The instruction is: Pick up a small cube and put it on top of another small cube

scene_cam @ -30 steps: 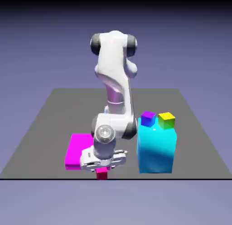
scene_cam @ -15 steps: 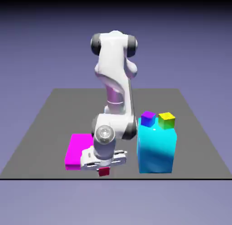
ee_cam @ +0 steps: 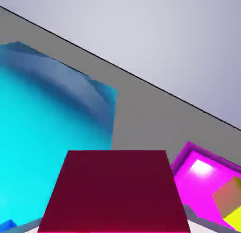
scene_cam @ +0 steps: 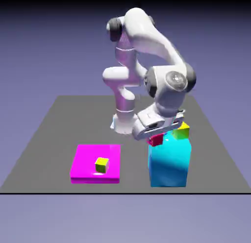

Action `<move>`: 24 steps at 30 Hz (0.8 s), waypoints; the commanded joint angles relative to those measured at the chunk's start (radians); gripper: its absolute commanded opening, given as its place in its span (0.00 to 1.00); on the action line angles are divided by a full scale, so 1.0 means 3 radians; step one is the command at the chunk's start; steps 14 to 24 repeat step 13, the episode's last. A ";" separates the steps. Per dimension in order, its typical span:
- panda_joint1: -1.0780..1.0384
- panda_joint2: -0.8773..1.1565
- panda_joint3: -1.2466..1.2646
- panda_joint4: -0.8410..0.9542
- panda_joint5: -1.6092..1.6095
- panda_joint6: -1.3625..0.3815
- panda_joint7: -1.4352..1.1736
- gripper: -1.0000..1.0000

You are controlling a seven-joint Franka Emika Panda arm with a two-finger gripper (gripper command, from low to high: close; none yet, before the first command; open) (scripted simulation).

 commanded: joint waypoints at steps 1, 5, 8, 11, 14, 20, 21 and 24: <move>0.0114 -0.0119 0.0076 0.0019 0.0001 -0.0144 -0.0011 0.00; 0.0249 -0.0165 0.0180 -0.0106 -0.0047 -0.0111 -0.0061 0.00; 0.0228 -0.0190 0.0166 -0.0469 -0.0053 0.0229 -0.0051 0.00; 0.0219 -0.0200 0.0160 -0.0614 -0.0055 0.0365 -0.0047 1.00; 0.0226 -0.0192 0.0165 -0.0493 -0.0053 0.0252 -0.0050 1.00; 0.0226 -0.0192 0.0165 -0.0493 -0.0053 0.0252 -0.0050 1.00; 0.0226 -0.0192 0.0165 -0.0493 -0.0053 0.0252 -0.0050 1.00; 0.0226 -0.0192 0.0165 -0.0493 -0.0053 0.0252 -0.0050 1.00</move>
